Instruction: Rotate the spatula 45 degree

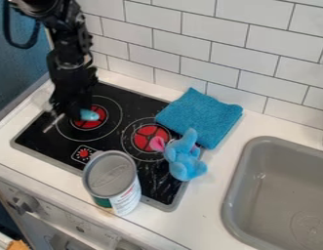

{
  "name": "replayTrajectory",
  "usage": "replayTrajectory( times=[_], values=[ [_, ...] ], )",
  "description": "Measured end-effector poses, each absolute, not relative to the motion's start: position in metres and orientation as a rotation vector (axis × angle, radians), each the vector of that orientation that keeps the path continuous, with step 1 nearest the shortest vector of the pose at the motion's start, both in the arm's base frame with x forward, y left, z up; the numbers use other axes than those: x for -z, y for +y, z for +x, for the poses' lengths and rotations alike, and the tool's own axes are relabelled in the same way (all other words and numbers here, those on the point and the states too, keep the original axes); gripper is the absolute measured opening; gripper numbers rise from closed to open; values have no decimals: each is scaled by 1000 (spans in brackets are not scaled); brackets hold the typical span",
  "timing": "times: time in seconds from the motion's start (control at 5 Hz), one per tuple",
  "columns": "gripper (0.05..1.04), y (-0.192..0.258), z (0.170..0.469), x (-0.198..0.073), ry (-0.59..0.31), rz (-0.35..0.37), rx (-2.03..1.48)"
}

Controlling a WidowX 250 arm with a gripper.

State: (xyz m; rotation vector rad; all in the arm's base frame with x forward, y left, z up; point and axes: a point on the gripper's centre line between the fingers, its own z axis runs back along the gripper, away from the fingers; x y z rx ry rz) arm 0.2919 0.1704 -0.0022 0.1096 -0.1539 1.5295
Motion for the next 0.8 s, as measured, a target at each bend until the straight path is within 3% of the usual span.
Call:
replayTrajectory(
  times=[0.2, 0.4, 0.8],
  values=[
    [321, 167, 285, -30, -262, 72, -1493],
    [321, 161, 277, -50, -320, 93, -1306],
    [321, 149, 276, -44, -305, 189, -752]
  ],
)
